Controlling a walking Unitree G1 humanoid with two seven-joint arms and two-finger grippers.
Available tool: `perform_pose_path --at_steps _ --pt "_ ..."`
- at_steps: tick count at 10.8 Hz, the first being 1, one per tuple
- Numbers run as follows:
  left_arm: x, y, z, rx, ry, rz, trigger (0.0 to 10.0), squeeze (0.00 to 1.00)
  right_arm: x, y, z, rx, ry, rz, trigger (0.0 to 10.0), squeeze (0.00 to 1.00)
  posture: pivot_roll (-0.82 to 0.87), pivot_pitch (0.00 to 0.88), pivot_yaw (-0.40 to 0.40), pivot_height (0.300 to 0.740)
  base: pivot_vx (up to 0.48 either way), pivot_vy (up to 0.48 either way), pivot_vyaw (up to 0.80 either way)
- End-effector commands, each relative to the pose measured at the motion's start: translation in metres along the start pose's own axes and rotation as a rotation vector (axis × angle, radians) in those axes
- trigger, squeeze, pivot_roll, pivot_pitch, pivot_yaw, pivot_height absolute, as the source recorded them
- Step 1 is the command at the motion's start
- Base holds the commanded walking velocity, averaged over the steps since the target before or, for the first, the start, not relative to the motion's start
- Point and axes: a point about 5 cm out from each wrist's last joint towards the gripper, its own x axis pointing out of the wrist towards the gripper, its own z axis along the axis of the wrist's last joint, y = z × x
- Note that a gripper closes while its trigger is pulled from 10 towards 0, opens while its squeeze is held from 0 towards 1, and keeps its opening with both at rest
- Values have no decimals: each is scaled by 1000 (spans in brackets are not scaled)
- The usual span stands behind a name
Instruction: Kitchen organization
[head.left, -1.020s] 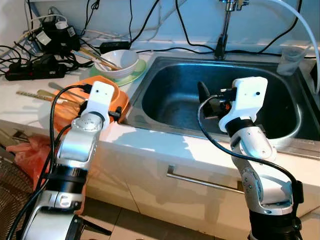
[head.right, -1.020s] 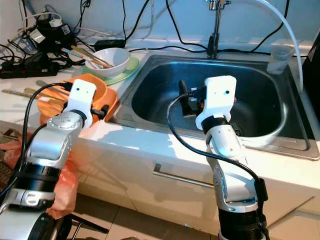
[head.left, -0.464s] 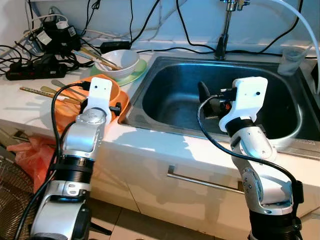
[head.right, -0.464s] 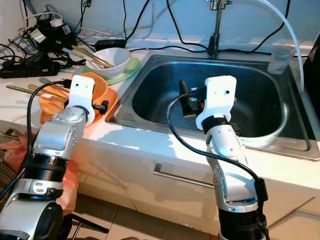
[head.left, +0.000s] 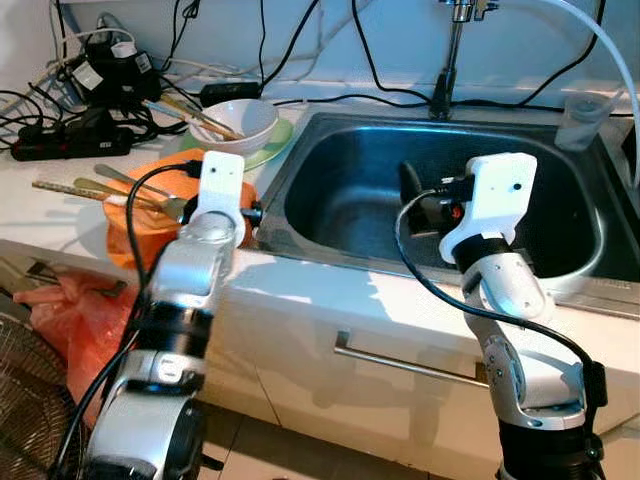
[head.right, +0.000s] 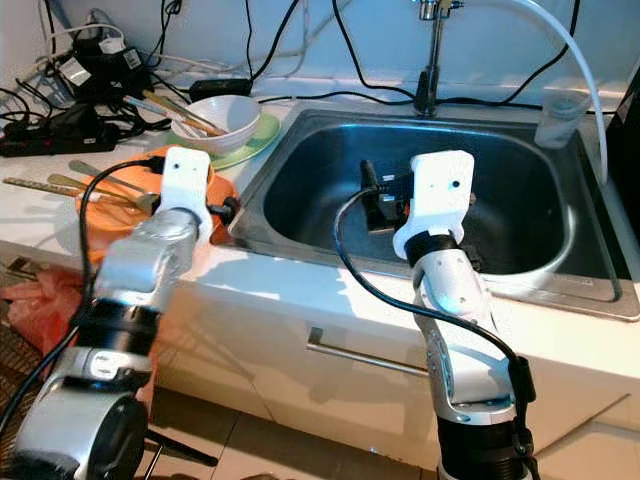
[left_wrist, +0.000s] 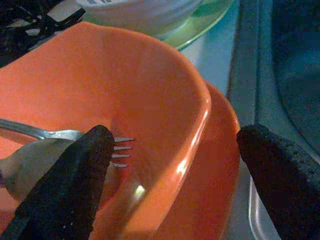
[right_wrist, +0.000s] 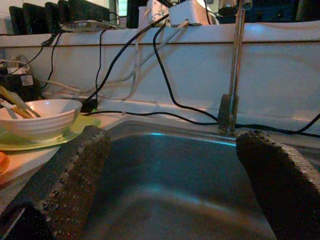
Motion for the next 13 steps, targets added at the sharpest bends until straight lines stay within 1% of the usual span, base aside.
perform_pose_path --at_steps 1,3,5,8,11,13 --pt "4 4 0 -12 9 40 10000 0 2 5 2 -2 -10 20 10000 0 -9 0 117 740 0 0 0" --pt "12 4 6 -59 7 82 10000 0 3 5 2 -6 -15 18 10000 0 -14 0 118 740 0 0 0" --pt "16 0 12 -79 2 96 10000 0 3 6 2 -5 -16 19 10000 0 -14 0 119 740 0 0 0" --pt "23 -2 34 -129 -36 122 10000 0 3 7 3 -8 -22 16 10000 0 -20 0 125 740 0 0 0" --pt "25 -9 44 -124 -60 113 10000 0 4 9 3 -8 -25 18 10000 0 -22 0 129 740 0 0 0" --pt "27 -4 52 -142 -70 129 10000 0 3 9 3 -8 -27 14 10000 0 -32 0 138 740 0 0 0"
